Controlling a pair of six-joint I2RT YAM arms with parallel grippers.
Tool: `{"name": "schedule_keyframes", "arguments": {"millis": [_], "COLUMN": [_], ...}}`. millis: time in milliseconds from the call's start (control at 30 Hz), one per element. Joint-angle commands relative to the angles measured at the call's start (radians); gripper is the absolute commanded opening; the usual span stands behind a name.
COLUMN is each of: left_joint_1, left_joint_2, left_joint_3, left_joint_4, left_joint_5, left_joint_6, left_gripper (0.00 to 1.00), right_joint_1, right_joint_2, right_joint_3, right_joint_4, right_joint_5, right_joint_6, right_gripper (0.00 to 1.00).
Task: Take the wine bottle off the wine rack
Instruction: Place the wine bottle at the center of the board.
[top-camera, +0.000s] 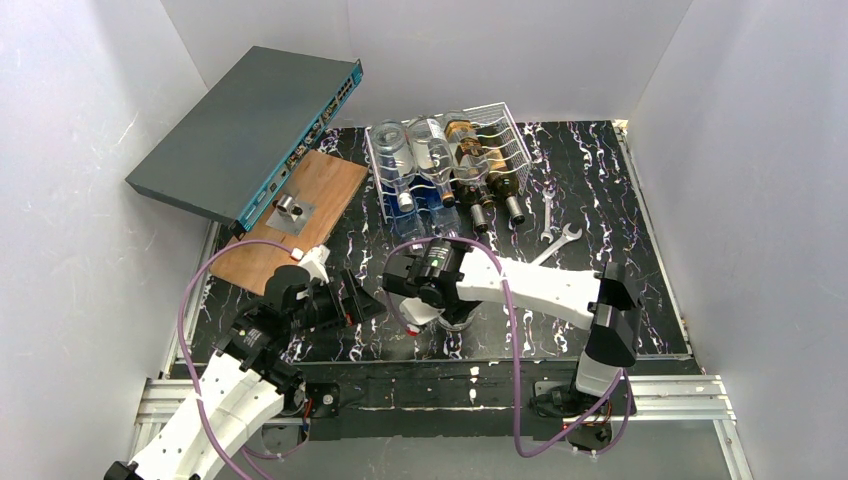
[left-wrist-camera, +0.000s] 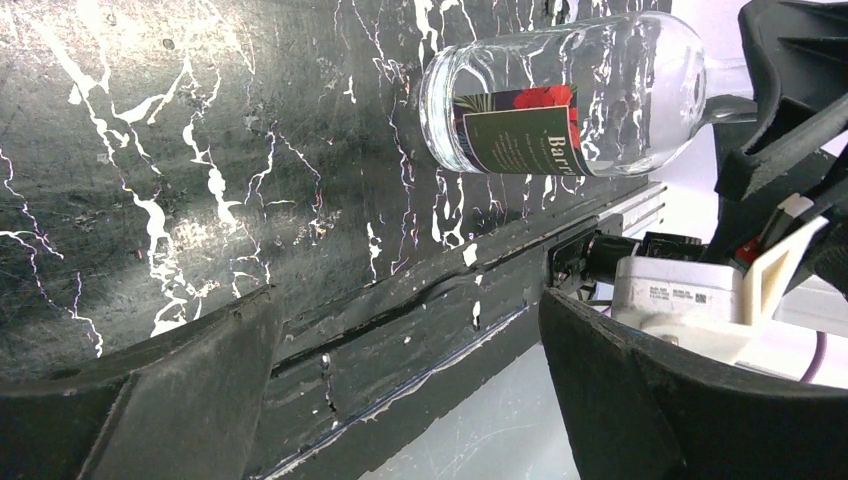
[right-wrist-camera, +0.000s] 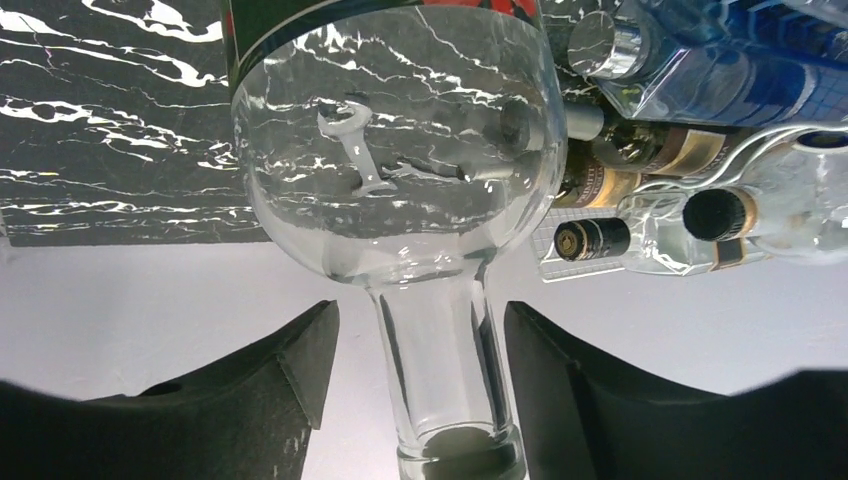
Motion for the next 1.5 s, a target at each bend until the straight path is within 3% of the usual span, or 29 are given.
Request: {"name": "schedule_keyframes", "arguments": {"millis": [0, 233, 500, 900, 1200, 1467], "left_joint_1": [-0.002, -0.002, -0.003, -0.002, -0.002, -0.012], "left_joint_2": [-0.003, -0.004, 0.0, 0.013, 0.036, 0.051], "left_joint_3": [-0.013, -0.01, 0.022, 0.084, 0.093, 0.109], "left_joint_4": [-0.014, -0.018, -0.035, -0.047, -0.005, 0.015], "left_joint_5": [-0.003, -0.004, -0.003, 0.022, 0.088, 0.134], "left_joint_6": [0.016, 0.02, 0.031, 0.085, 0.099, 0.104], "left_gripper": [0.98, 0.98, 0.98, 0.98, 0.98, 0.98], "right_joint_1": [0.02, 0.071, 0.171, 0.14, -0.082, -0.46], "right_joint_2": [0.01, -0.003, -0.036, -0.068, -0.113, -0.136], "right_joint_3": [0.047, 0.099, 0.279, 0.543, 0.575, 0.543], "right_joint_4": [-0.02, -0.02, -0.021, -0.015, 0.113, 0.217], "right_joint_5": [0.008, -0.018, -0.149, -0.286, -0.337, -0.519], "right_joint_6": [-0.036, 0.003, 0.098, 0.179, 0.281, 0.427], "right_gripper": [0.74, 0.98, 0.98, 0.98, 0.98, 0.98]}}
